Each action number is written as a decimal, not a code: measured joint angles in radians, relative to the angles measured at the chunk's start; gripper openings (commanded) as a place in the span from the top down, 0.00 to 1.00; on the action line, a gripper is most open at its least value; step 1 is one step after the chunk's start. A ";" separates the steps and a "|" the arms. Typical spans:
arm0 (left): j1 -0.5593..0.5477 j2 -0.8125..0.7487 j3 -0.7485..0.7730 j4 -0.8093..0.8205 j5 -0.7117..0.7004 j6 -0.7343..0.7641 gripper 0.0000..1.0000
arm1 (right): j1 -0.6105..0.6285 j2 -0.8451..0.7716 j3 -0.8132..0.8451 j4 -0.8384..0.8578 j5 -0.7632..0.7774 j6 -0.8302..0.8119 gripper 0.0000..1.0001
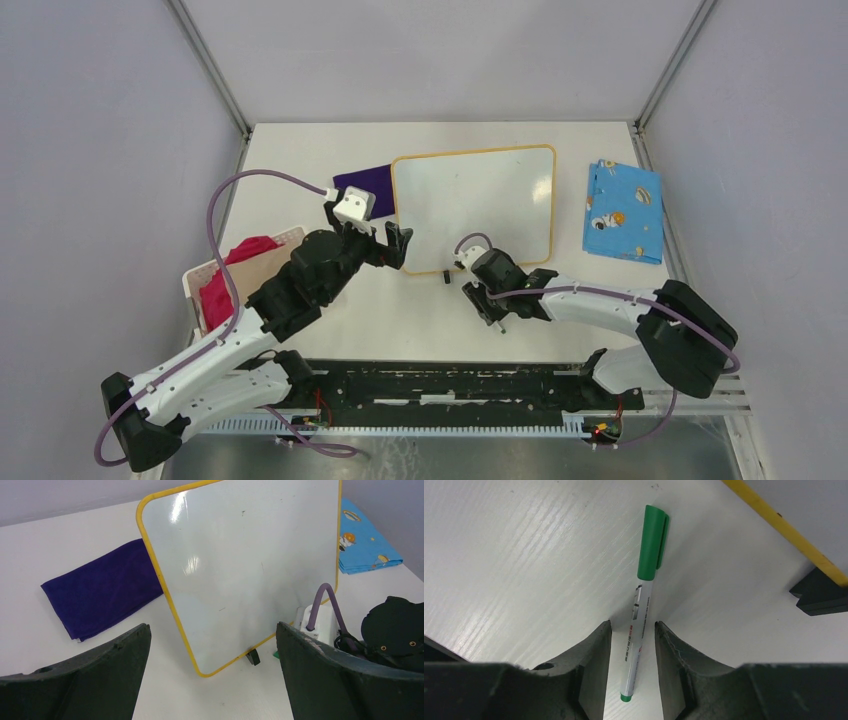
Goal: Write a sentence on the whiteboard
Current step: Open the whiteboard marker at the center of the board.
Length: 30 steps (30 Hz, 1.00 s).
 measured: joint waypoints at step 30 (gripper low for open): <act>0.000 0.000 0.000 0.000 -0.008 0.000 0.00 | -0.052 -0.152 -0.071 0.012 -0.079 -0.005 1.00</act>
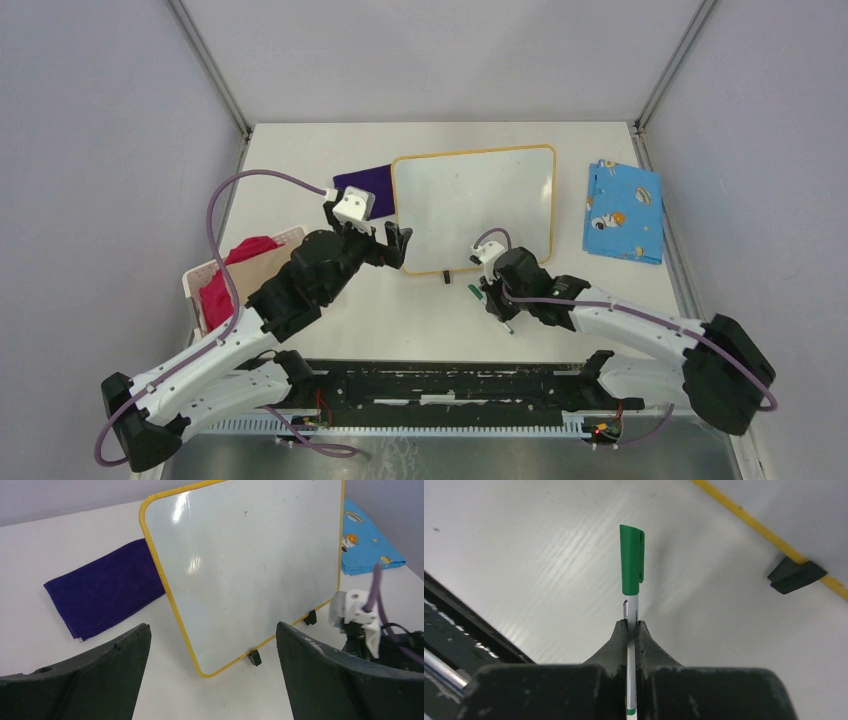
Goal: Write a sentence on the whiteboard
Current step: Open the whiteboard marker at the center of the board.
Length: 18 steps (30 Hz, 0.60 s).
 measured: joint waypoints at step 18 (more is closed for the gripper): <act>0.000 0.078 0.192 0.058 0.323 -0.275 0.00 | 0.000 -0.663 -0.071 0.273 -0.179 0.016 1.00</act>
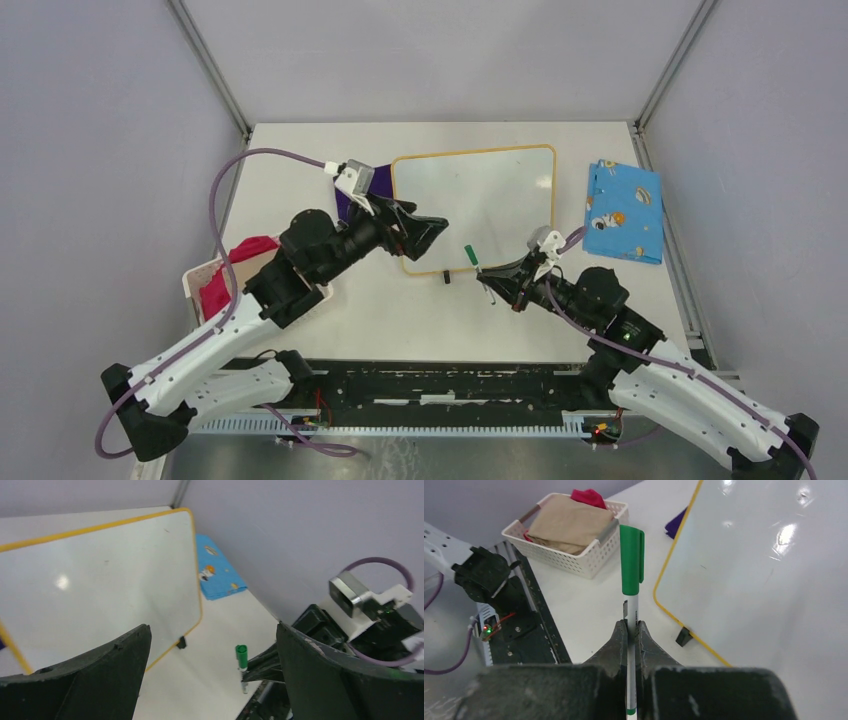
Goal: Write a sentence on the whiteboard
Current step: Open the whiteboard marker at the center of the board.
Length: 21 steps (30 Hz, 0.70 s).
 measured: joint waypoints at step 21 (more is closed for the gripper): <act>-0.004 0.119 -0.074 0.258 0.430 -0.178 0.22 | 0.000 0.051 -0.100 0.539 -0.172 0.210 1.00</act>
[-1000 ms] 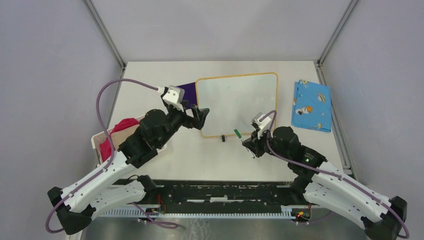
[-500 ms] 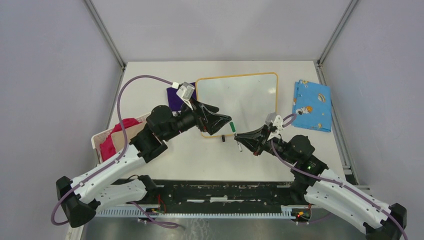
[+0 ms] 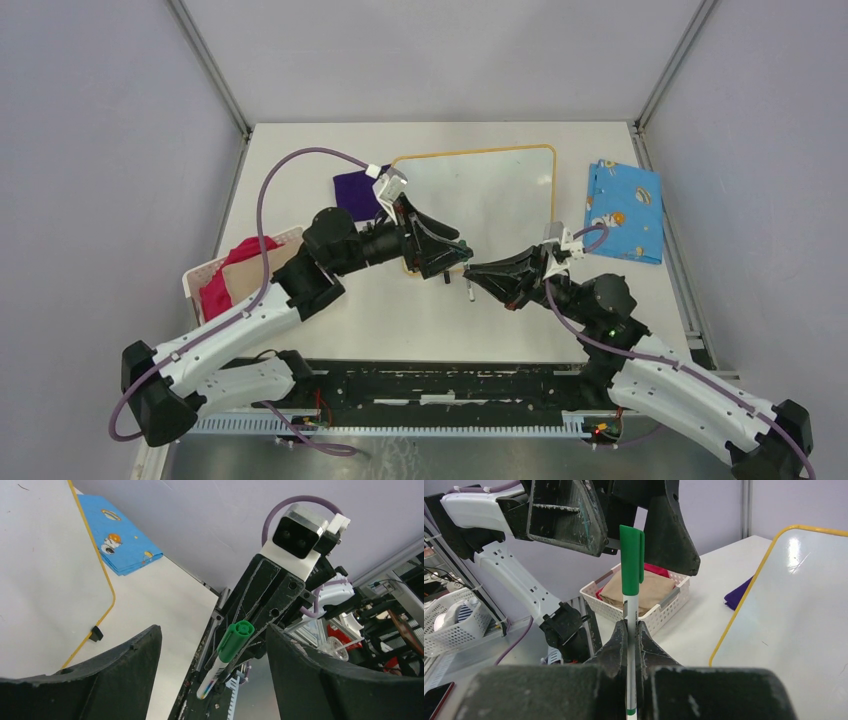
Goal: Write a sentence on the whiteboard
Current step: Open the whiteboard marker at the center of the board.
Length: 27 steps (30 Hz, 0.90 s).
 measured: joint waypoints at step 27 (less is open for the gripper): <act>-0.029 0.004 0.000 -0.049 0.084 0.071 0.50 | 0.000 0.055 0.013 0.007 -0.018 0.070 1.00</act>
